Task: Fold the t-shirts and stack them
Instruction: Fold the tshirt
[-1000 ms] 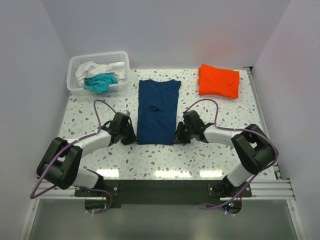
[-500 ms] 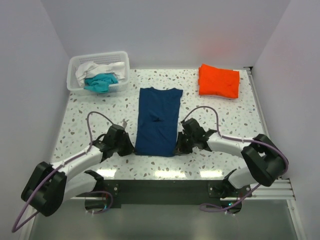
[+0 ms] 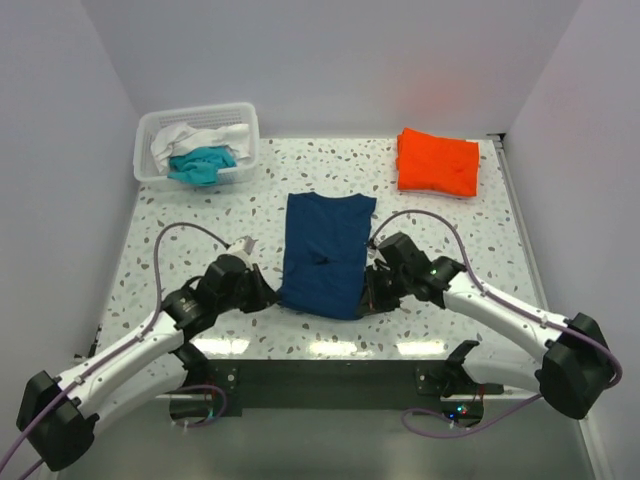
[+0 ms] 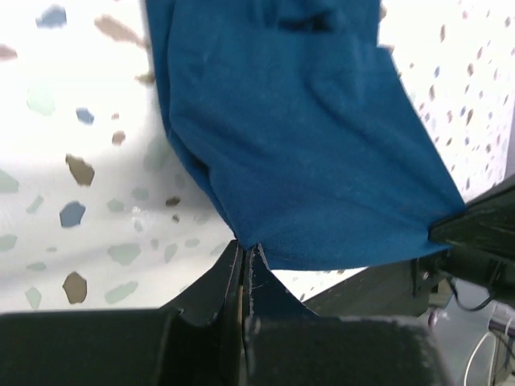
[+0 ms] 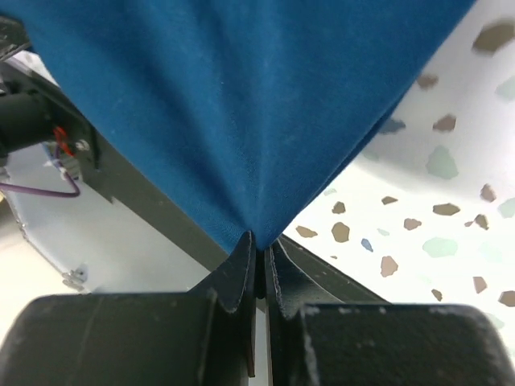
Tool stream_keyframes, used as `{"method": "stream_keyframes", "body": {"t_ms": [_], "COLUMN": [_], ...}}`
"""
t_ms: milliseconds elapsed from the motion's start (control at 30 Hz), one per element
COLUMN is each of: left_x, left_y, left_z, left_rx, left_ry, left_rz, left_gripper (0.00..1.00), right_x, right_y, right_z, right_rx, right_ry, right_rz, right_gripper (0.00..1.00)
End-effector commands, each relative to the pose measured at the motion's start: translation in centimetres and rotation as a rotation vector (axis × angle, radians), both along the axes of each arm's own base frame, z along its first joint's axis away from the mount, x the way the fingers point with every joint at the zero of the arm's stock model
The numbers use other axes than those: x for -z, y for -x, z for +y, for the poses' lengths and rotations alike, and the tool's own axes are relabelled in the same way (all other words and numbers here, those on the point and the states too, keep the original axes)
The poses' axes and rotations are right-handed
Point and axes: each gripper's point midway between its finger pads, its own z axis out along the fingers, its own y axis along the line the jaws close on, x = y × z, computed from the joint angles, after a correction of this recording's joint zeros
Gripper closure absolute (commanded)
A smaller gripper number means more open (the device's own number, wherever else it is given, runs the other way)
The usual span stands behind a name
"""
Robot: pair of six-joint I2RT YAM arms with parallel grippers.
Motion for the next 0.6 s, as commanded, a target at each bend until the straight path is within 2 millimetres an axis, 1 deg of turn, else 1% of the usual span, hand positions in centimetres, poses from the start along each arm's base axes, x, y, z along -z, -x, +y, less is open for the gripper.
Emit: {"method": "stream_keyframes", "body": {"t_ms": [0, 33, 67, 100, 133, 167, 200, 233, 267, 300, 333, 367, 400, 433, 467, 500, 533, 567], "left_x": [-4.4, -5.6, -6.2, -6.8, -8.2, -8.7, -10.2, -10.2, -10.7, -11.9, -11.7, -11.9, -12.7, -12.4, -12.7, -13.2, -13.3, -13.5], "left_y": [-3.3, -4.3, -4.8, -5.4, -6.6, -7.1, -7.9, -8.6, -9.2, -9.8, -10.5, -11.1, -11.6, -12.1, -12.8, -13.3, -13.7, -14.3], "left_z": [0.1, -0.1, -0.2, -0.2, -0.4, -0.4, -0.6, -0.7, -0.8, -1.0, -1.1, -0.9, -1.1, -1.1, -0.7, -0.7, -0.7, -0.1], "left_rx": [-0.081, -0.094, -0.094, -0.104, -0.126, -0.140, -0.154, -0.160, -0.169, -0.178, -0.183, -0.196, -0.196, -0.198, -0.215, -0.221, -0.223, -0.239], "left_ry": [-0.014, -0.021, -0.032, -0.038, -0.044, -0.051, -0.046, -0.072, -0.075, -0.067, -0.086, -0.092, -0.083, -0.092, -0.091, -0.084, -0.078, -0.077], "left_rz": [-0.131, -0.155, -0.173, -0.185, -0.217, -0.228, -0.253, -0.260, -0.270, -0.292, -0.287, -0.287, -0.296, -0.284, -0.287, -0.298, -0.296, -0.302], "left_gripper": [1.00, 1.00, 1.00, 1.00, 1.00, 1.00, 1.00, 1.00, 1.00, 1.00, 1.00, 1.00, 1.00, 1.00, 1.00, 1.00, 1.00, 1.00], "right_x": [-2.6, -2.7, -3.6, -3.9, -4.4, -5.1, -5.6, -6.3, -6.5, -6.9, -7.3, -7.6, -8.0, -8.3, -8.7, -8.7, -9.1, -9.5], "right_y": [-1.0, -1.6, -2.3, -2.6, -3.3, -4.0, -4.4, -5.4, -5.8, -6.2, -6.9, -7.3, -7.5, -8.1, -8.4, -8.8, -9.2, -9.6], "right_z": [-1.1, -1.4, -1.1, -1.0, -0.9, -0.7, -0.4, -0.4, -0.4, -0.2, -0.3, -0.2, 0.3, 0.2, 0.4, 0.4, 0.4, 0.4], "right_rx": [-0.021, -0.009, -0.014, -0.011, -0.004, 0.002, 0.005, 0.023, 0.032, 0.031, 0.047, 0.051, 0.034, 0.048, 0.047, 0.049, 0.048, 0.050], "right_ry": [0.043, 0.051, 0.040, 0.036, 0.026, 0.011, -0.009, -0.033, -0.042, -0.063, -0.079, -0.097, -0.136, -0.156, -0.174, -0.183, -0.208, -0.220], "right_rz": [-0.071, -0.073, -0.099, -0.104, -0.119, -0.134, -0.139, -0.155, -0.157, -0.159, -0.162, -0.164, -0.151, -0.152, -0.150, -0.143, -0.137, -0.140], "right_gripper": [1.00, 1.00, 1.00, 1.00, 1.00, 1.00, 1.00, 1.00, 1.00, 1.00, 1.00, 1.00, 1.00, 1.00, 1.00, 1.00, 1.00, 1.00]}}
